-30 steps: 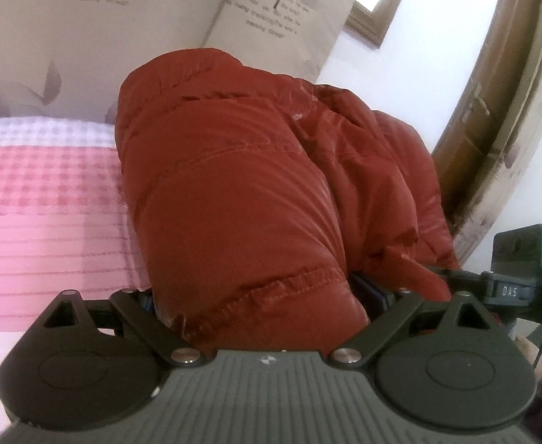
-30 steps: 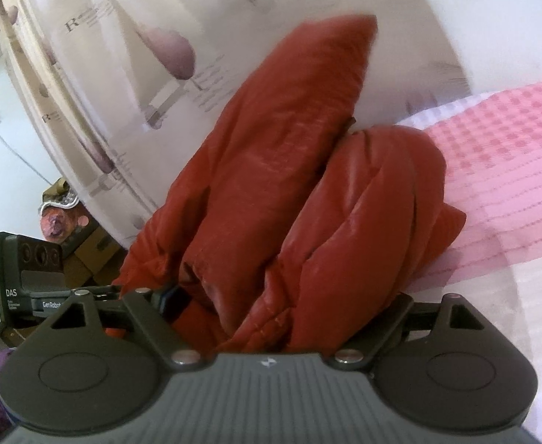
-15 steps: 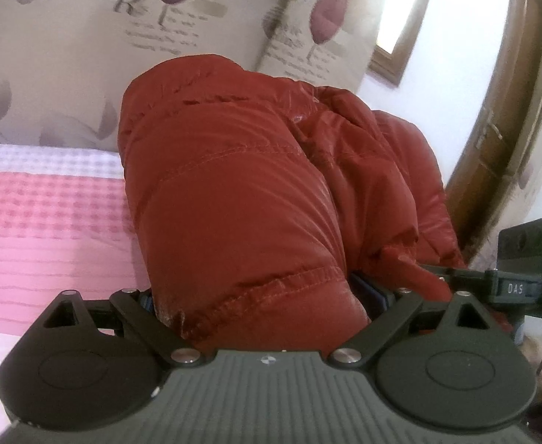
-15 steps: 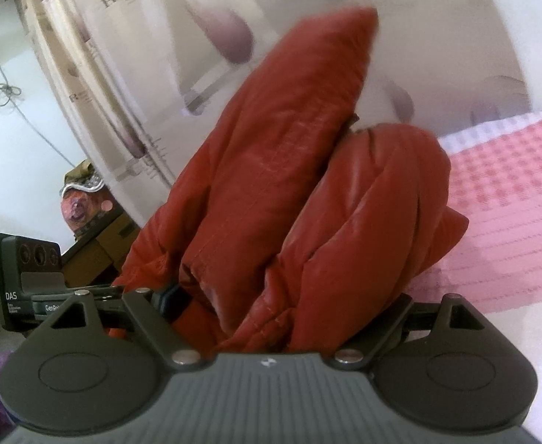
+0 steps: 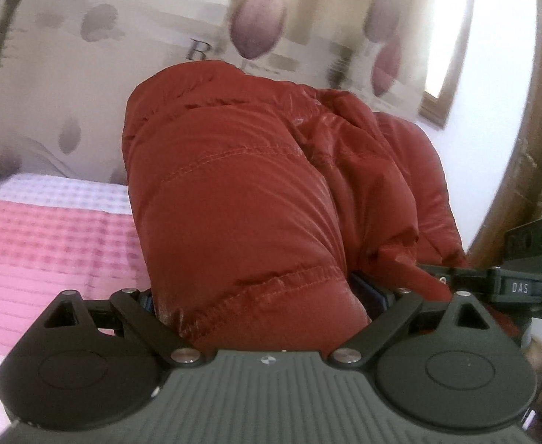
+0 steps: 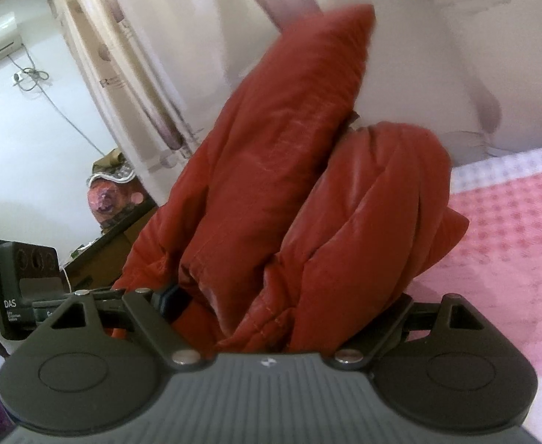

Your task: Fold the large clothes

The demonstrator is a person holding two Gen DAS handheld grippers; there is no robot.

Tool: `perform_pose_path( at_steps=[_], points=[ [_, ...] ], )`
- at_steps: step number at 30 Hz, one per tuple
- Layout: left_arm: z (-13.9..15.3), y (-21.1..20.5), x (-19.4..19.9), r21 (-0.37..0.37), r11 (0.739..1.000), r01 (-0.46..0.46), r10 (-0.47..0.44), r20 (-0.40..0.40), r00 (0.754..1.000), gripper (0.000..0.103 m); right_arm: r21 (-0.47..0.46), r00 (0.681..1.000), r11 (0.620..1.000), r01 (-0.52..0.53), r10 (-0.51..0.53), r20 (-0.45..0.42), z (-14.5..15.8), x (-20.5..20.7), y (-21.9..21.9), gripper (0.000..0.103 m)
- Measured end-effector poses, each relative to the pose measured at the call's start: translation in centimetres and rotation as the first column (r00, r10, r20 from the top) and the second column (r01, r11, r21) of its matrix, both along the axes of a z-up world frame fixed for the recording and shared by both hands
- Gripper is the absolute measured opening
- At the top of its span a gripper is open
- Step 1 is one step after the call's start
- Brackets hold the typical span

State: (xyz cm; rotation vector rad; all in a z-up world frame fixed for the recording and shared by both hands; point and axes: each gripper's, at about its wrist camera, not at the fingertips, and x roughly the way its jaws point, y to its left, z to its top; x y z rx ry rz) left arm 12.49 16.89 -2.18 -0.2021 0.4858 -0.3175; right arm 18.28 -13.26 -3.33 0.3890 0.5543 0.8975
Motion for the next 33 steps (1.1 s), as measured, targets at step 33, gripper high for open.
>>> perform_pose_path(
  at_steps=[33],
  points=[
    [-6.2,10.3,7.1,0.031,0.987,-0.157,0.160,-0.087,0.983,0.094,-0.052,0.993,0.995,-0.081,0.076,-0.088,-4.6,6.6,10.0,0.087]
  ],
)
